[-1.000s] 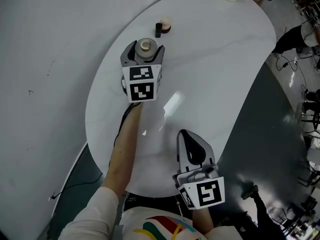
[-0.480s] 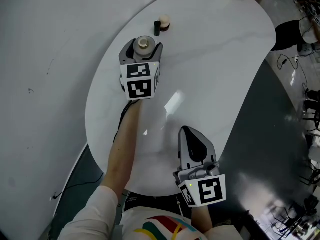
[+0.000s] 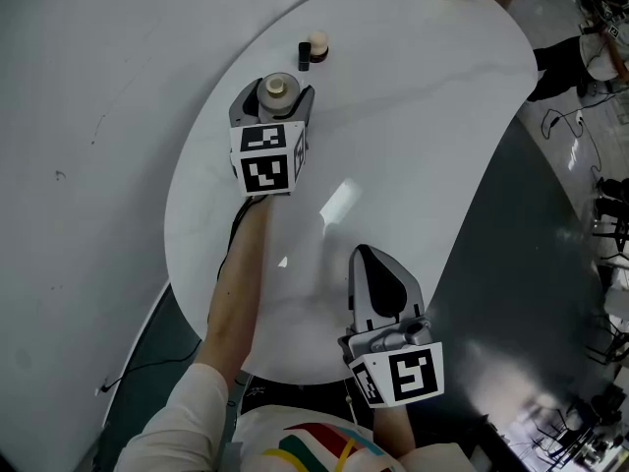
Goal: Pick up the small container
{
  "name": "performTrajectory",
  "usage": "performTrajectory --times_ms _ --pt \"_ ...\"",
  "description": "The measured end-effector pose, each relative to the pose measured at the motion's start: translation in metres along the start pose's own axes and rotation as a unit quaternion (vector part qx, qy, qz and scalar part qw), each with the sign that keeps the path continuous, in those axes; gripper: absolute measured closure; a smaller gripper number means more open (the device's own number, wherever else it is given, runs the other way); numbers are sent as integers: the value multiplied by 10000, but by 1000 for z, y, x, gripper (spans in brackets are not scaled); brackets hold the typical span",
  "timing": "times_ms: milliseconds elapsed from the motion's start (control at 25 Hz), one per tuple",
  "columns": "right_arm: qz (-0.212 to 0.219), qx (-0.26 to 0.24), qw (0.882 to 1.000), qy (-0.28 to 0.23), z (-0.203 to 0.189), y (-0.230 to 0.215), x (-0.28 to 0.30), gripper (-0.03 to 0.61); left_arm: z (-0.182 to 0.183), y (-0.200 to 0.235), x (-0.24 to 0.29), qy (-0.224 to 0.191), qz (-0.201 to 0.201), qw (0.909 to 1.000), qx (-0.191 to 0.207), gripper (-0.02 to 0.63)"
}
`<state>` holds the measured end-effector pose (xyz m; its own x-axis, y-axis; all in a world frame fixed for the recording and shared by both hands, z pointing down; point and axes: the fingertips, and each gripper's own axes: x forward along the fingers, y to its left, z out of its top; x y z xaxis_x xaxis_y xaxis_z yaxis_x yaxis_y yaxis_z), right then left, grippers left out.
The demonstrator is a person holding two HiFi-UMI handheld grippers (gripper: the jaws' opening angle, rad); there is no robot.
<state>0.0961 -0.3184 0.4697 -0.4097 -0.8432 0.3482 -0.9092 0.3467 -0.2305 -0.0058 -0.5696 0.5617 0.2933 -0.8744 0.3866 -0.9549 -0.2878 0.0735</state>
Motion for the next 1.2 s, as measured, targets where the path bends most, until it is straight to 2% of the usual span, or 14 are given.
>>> performTrajectory --times_ms 240,440,760,1000,1200 --pt "-14 -78 9999 -135 16 3 -6 568 21 -7 -19 -131 -26 9999 74 259" --pt "-11 -260 9988 -421 45 13 -14 568 67 -14 -52 -489 -95 9986 179 259" --pt "15 -567 9922 -1109 115 52 -43 568 160 -9 -154 -1105 3 9937 190 259" --pt "46 -890 9881 -1251 126 87 -74 568 183 -19 -254 -1280 -48 9906 475 259" --pt "109 -1115 9832 -1442 139 114 -97 568 188 -29 -330 -1426 -40 9870 740 259"
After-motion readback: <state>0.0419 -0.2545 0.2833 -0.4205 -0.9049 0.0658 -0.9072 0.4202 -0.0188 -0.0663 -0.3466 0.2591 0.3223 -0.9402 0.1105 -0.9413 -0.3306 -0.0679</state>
